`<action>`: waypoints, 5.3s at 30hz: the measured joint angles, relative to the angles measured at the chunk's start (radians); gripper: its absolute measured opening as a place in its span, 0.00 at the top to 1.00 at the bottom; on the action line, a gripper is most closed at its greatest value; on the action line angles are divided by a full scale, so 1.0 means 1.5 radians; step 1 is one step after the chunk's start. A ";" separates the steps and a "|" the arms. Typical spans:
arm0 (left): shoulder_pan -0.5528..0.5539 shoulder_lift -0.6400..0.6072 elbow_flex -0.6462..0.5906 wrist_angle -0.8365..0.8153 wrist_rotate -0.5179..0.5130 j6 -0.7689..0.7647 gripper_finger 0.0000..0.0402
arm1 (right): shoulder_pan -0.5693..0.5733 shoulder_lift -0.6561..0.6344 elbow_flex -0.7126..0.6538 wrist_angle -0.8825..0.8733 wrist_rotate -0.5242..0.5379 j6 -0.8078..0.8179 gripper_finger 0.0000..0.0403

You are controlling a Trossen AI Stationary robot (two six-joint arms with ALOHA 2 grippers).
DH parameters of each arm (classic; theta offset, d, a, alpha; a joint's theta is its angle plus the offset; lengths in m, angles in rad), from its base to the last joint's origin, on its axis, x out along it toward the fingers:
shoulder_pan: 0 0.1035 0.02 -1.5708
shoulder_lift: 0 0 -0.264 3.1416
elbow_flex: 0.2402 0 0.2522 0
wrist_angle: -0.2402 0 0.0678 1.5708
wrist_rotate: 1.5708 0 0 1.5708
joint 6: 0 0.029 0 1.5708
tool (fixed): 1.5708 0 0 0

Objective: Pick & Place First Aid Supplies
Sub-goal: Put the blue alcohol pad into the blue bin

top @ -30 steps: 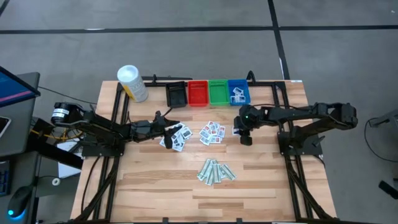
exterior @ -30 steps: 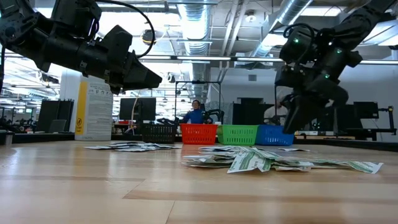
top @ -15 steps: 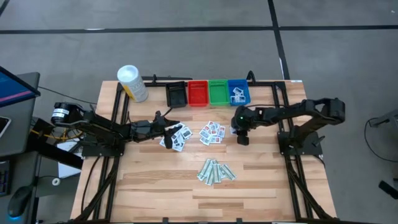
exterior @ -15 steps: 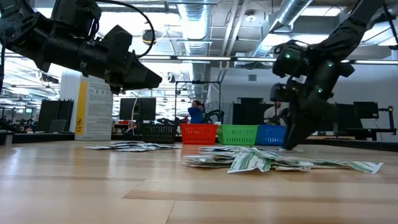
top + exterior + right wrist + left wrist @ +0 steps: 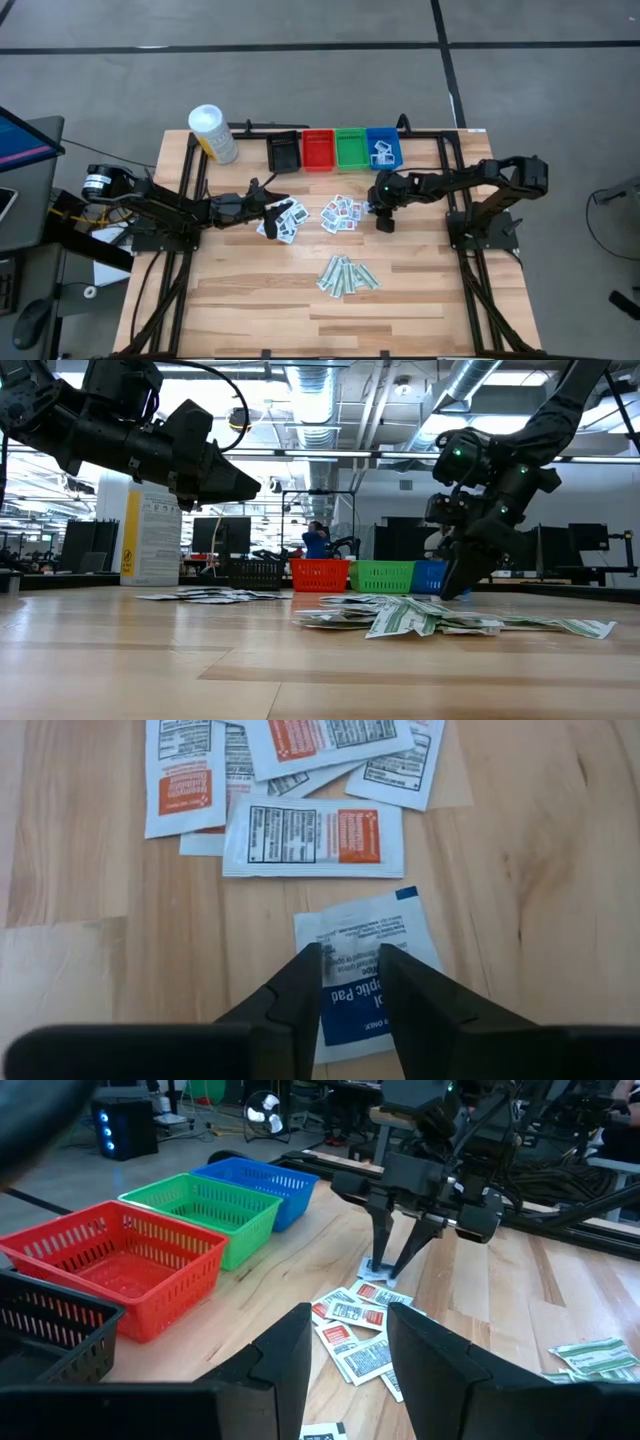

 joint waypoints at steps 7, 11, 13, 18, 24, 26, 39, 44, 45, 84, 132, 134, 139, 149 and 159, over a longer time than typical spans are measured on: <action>0.000 0.000 0.000 0.000 0.000 0.000 0.67 | 0.000 -0.001 0.000 -0.005 0.000 0.008 0.82; 0.000 0.000 0.000 0.000 0.000 0.000 0.67 | 0.000 -0.001 0.000 -0.005 0.001 0.009 0.83; 0.000 0.000 0.000 -0.001 0.000 0.000 0.67 | 0.000 -0.001 0.000 -0.004 0.001 0.009 0.83; 0.000 0.000 0.000 -0.001 0.000 0.000 0.67 | 0.000 -0.002 0.000 -0.002 0.002 0.009 0.84; 0.000 0.000 0.000 -0.001 0.000 0.000 0.67 | 0.001 -0.041 -0.003 -0.016 0.002 0.009 0.93; 0.000 0.000 0.000 -0.001 0.000 0.000 0.67 | 0.001 -0.057 -0.004 -0.017 0.002 0.009 0.98; 0.000 0.000 0.001 -0.001 0.000 0.000 0.67 | 0.010 -0.174 -0.005 -0.054 0.129 0.032 0.99; 0.000 0.000 0.001 -0.001 0.000 0.000 0.67 | 0.011 -0.215 -0.004 -0.049 0.283 0.044 0.99; 0.000 0.000 0.001 -0.001 0.000 0.000 0.67 | 0.013 -0.224 -0.004 -0.045 0.307 0.044 0.99; 0.000 0.000 0.001 -0.001 0.000 0.000 0.67 | -0.245 -0.155 -0.002 0.166 0.236 0.027 0.83; -0.002 0.066 0.001 -0.004 0.183 -0.001 0.67 | 0.014 -0.141 -0.002 0.017 -0.091 -0.138 0.84; -0.002 0.099 0.001 -0.013 0.184 -0.016 0.67 | 0.014 -0.160 -0.002 -0.017 -0.073 -0.116 0.84; -0.002 0.145 0.021 -0.100 0.217 -0.029 0.67 | 0.029 -0.192 -0.002 -0.055 -0.067 -0.062 0.84; -0.052 -0.003 0.035 -0.248 0.186 0.041 0.67 | 0.088 -0.197 -0.002 -0.059 -0.019 -0.058 0.84; -0.117 -0.144 0.034 -0.557 0.069 -0.155 0.67 | 0.092 -0.197 -0.002 -0.066 -0.012 -0.063 0.84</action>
